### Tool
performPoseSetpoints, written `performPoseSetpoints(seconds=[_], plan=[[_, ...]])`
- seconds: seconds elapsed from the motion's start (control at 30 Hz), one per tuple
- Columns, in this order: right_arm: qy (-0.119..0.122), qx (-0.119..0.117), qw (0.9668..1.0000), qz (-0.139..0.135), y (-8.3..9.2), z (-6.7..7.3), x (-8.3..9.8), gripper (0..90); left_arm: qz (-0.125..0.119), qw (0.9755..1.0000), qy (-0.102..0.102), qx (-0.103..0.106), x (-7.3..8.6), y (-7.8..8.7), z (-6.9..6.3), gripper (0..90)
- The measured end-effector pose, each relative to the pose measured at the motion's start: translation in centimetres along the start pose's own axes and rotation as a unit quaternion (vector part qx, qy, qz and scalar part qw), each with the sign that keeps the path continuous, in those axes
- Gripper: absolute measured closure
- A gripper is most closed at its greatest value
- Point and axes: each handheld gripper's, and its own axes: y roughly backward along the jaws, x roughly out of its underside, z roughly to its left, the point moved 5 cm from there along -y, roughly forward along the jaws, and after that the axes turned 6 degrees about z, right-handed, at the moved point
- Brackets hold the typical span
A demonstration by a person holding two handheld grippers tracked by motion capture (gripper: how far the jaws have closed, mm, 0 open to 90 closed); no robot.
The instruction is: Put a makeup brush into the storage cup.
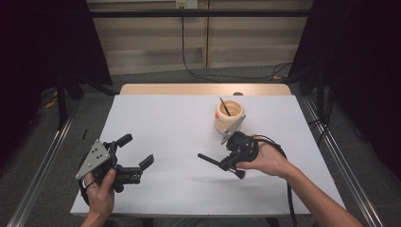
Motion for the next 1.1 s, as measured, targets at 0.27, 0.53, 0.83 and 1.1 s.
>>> performPoseSetpoints(seconds=[0.27, 0.53, 0.83, 1.1], plan=[[-0.002, -0.002, 1.0000, 0.002, 0.0, 0.0, 0.1, 78.9, -0.022, 0.9996, -0.004, 0.019, -2.1, -0.9, 0.3, 0.0], [0.001, -0.005, 1.0000, 0.006, -0.2, -0.1, 0.1, 78.9, -0.006, 0.9983, -0.036, 0.045, -2.8, -2.9, -0.3, 0.1], [0.000, -0.007, 0.9999, 0.009, -0.3, -0.2, 0.1, 79.0, 0.013, 0.9938, -0.065, 0.090, -3.7, -5.5, -2.3, 0.4], [-0.003, -0.008, 0.9999, 0.009, -0.2, -0.3, 0.2, 78.9, 0.025, 0.9902, -0.062, 0.122, -4.2, -7.8, -3.8, 0.0]])
